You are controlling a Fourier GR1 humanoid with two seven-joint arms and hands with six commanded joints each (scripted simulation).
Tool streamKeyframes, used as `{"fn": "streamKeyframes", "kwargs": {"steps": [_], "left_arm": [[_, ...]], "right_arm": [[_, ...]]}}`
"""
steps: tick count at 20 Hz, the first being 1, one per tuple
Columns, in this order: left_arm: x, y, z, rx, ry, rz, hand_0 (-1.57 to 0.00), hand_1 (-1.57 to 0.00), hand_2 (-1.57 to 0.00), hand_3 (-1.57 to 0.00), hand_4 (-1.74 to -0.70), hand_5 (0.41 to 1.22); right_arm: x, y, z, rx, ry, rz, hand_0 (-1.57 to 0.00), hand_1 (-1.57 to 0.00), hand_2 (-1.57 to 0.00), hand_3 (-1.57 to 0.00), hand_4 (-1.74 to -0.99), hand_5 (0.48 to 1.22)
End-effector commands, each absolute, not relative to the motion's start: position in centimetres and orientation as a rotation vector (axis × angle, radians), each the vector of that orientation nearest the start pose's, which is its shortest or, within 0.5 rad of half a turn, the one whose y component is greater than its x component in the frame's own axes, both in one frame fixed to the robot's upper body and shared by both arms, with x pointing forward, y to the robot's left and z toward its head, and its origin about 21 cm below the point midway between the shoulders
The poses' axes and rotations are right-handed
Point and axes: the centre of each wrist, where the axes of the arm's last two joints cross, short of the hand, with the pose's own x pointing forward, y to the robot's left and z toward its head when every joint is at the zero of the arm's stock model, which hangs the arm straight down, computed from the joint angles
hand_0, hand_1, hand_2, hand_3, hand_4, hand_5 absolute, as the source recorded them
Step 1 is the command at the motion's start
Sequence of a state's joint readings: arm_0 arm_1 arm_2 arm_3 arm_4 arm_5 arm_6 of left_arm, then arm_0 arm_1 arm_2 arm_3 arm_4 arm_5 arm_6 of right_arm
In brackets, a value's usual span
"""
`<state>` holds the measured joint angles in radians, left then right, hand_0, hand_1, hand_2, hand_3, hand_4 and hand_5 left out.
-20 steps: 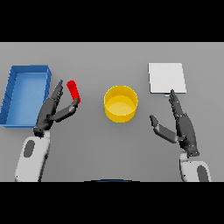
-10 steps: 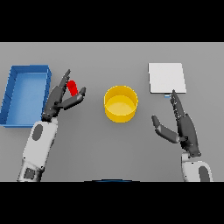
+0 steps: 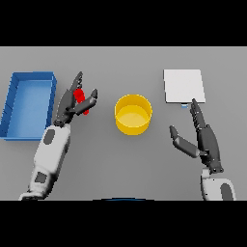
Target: Pick up the red beaker and tilt it to pour out 1 green nut into yellow bowl. Pick up the yellow bowl and place it on the metallic measuring scale.
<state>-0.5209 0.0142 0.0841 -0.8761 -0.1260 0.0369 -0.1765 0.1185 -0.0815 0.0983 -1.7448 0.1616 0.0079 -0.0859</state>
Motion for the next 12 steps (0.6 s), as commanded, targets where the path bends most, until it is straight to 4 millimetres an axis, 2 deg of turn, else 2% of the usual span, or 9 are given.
{"fn": "streamKeyframes", "kwargs": {"steps": [1,2,3,4,5,7,9,12], "left_arm": [[36.0,18.9,-3.2,0.023,-1.551,-0.201,-0.08,-0.09,-0.16,-0.13,-1.36,0.761],[36.1,18.8,-3.4,0.033,-1.552,-0.189,-0.21,-0.23,-0.29,-0.25,-1.40,0.787],[36.2,18.5,-3.3,0.047,-1.564,-0.173,-0.38,-0.41,-0.46,-0.52,-1.41,0.874],[36.4,18.2,-3.3,0.085,-1.551,-0.173,-0.55,-0.59,-0.66,-0.73,-1.47,0.943],[36.6,17.7,-3.1,0.113,-1.545,-0.198,-0.76,-0.78,-0.84,-0.88,-1.52,0.999],[36.5,17.1,-3.5,0.141,-1.603,-0.254,-1.05,-1.07,-1.11,-1.06,-1.59,1.079],[36.6,16.9,-3.3,0.124,-1.599,-0.264,-1.24,-1.25,-1.27,-1.15,-1.64,1.130],[36.7,17.4,-3.0,0.125,-1.580,-0.260,-1.40,-1.41,-1.42,-1.36,-1.54,1.174]], "right_arm": [[21.7,-23.1,1.8,-0.126,-1.710,0.242,0.00,0.00,0.00,0.00,-1.242,0.645],[21.8,-23.2,1.7,-0.134,-1.697,0.240,0.00,0.00,0.00,0.00,-1.240,0.645],[21.8,-23.5,1.5,-0.143,-1.689,0.249,0.00,0.00,0.00,0.00,-1.236,0.647],[21.8,-23.3,1.4,-0.133,-1.696,0.249,0.00,0.00,0.00,0.00,-1.237,0.648],[21.9,-23.1,1.6,-0.125,-1.707,0.246,0.00,0.00,0.00,0.00,-1.239,0.648],[21.8,-23.1,1.6,-0.135,-1.701,0.244,0.00,0.00,0.00,0.00,-1.239,0.648],[21.6,-23.1,1.7,-0.128,-1.717,0.245,0.00,0.00,0.00,0.00,-1.242,0.650],[22.1,-23.1,1.6,-0.112,-1.707,0.231,0.00,0.00,0.00,0.00,-1.255,0.644]]}}
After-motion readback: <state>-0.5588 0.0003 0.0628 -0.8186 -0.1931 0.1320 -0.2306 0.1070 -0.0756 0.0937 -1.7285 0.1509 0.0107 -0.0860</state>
